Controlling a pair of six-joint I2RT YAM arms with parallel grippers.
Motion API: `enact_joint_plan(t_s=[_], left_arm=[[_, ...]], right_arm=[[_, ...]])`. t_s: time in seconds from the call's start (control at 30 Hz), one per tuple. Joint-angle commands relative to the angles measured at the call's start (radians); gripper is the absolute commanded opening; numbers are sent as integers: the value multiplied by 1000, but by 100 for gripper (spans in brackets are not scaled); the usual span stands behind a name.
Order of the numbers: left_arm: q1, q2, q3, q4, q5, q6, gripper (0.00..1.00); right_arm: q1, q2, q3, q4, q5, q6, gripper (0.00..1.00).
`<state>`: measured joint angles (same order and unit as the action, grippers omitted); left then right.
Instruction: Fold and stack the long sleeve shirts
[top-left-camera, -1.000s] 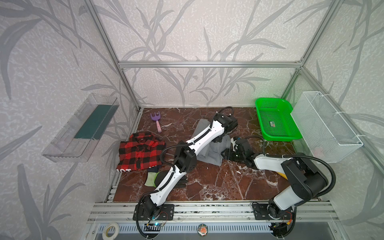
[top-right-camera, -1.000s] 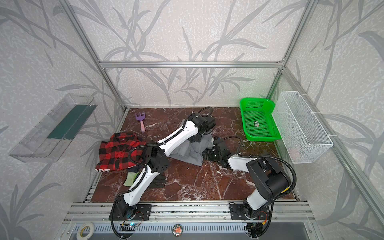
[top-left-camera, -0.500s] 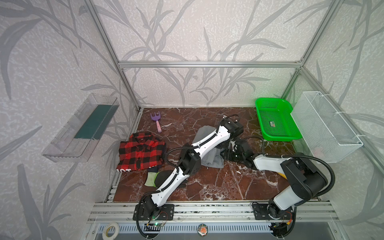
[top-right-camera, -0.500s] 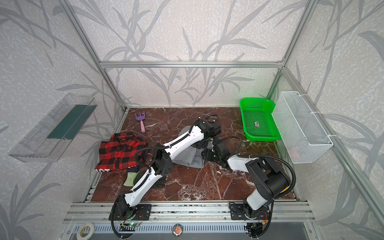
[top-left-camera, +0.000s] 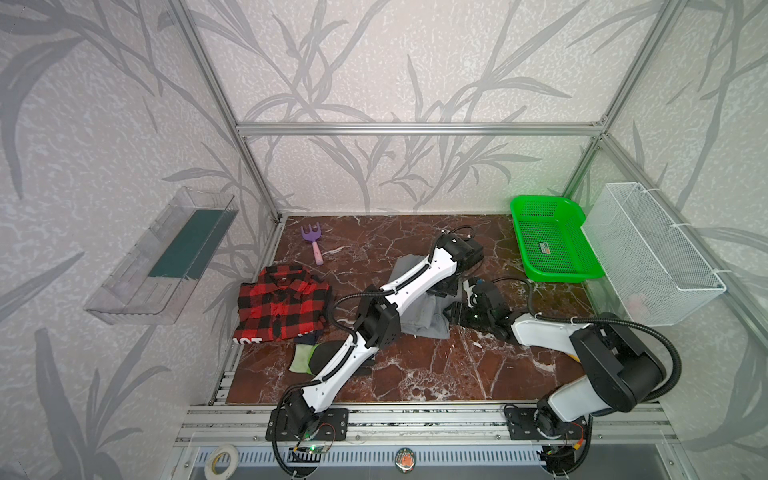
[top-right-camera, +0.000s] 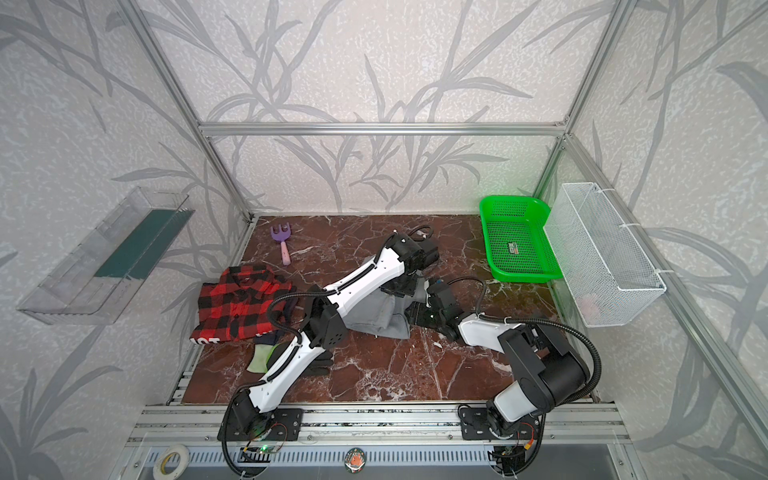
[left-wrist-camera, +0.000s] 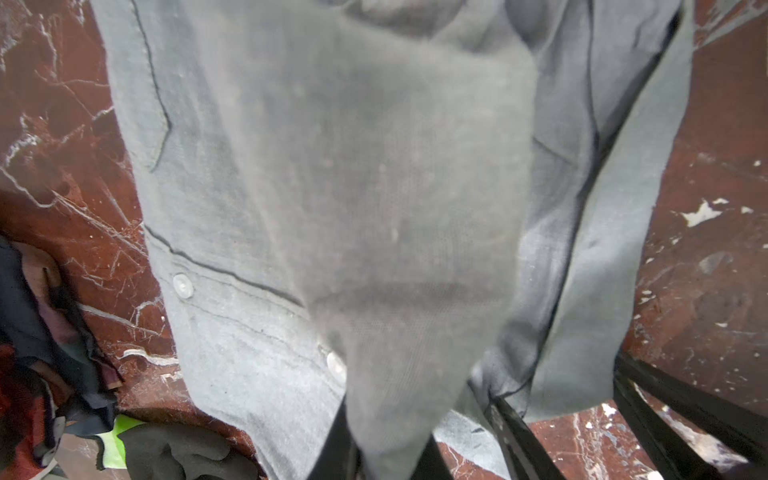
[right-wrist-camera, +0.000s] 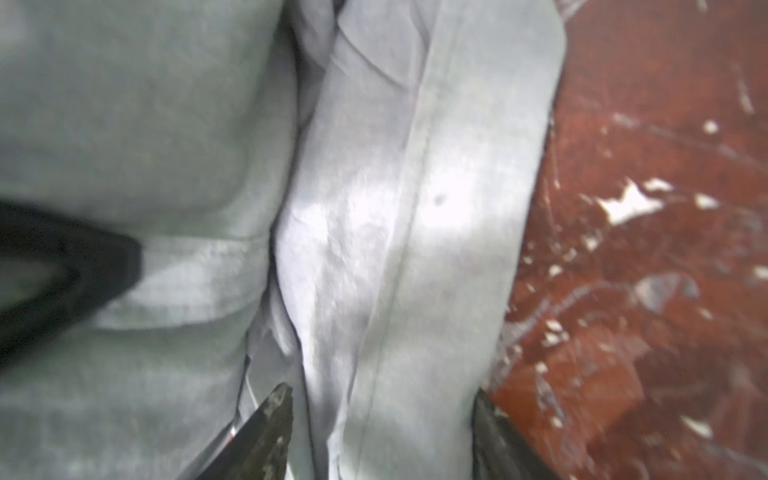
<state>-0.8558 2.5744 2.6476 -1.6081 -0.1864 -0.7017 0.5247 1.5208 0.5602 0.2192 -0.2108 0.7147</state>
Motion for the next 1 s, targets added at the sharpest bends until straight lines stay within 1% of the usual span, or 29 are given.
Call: enact_joint_plan(t_s=[0.0, 0.1, 0.17, 0.23, 0.27, 0.3, 0.43, 0.47, 0.5, 0.6, 0.7, 0.8, 0.83, 0.87, 0.9, 0.97], left_arm=[[8, -49, 23, -47, 10, -12, 19], [9, -48, 23, -58, 10, -16, 19], [9, -54, 23, -60, 11, -16, 26], [8, -68, 23, -51, 14, -10, 28], [9, -79, 23, -46, 18, -10, 37], [8, -90, 24, -39, 19, -10, 41], [8, -141, 22, 10, 56, -8, 45], [6, -152, 21, 24, 75, -7, 66], [6, -161, 22, 33, 92, -8, 69], [6, -198, 22, 57, 119, -10, 70], [16, -256, 20, 50, 74, -11, 70], [39, -346, -33, 53, -13, -1, 70], [43, -398, -96, 88, -46, 13, 70], [47, -459, -187, 140, -70, 28, 70], [51, -511, -271, 192, -79, 37, 70], [69, -647, -492, 338, -72, 47, 69]], right_arm=[[6, -33, -33, -143, 30, 17, 65], [5, -59, -33, -160, 38, 17, 66], [6, -73, -26, -180, 33, 15, 66], [6, -95, -26, -190, 36, 17, 66], [6, -106, -26, -200, 37, 17, 66], [5, -118, -25, -208, 39, 17, 66], [6, -179, -9, -260, 49, 11, 66], [6, -194, -3, -276, 52, 9, 66], [6, -207, 2, -289, 56, 7, 66], [5, -253, 21, -334, 65, 6, 66], [5, -286, 54, -364, 57, 1, 63], [5, -300, 115, -410, 51, -19, 51], [6, -301, 136, -417, 50, -26, 44], [5, -299, 155, -421, 48, -32, 36], [5, -295, 177, -429, 50, -39, 32], [3, -274, 225, -439, 54, -47, 25]])
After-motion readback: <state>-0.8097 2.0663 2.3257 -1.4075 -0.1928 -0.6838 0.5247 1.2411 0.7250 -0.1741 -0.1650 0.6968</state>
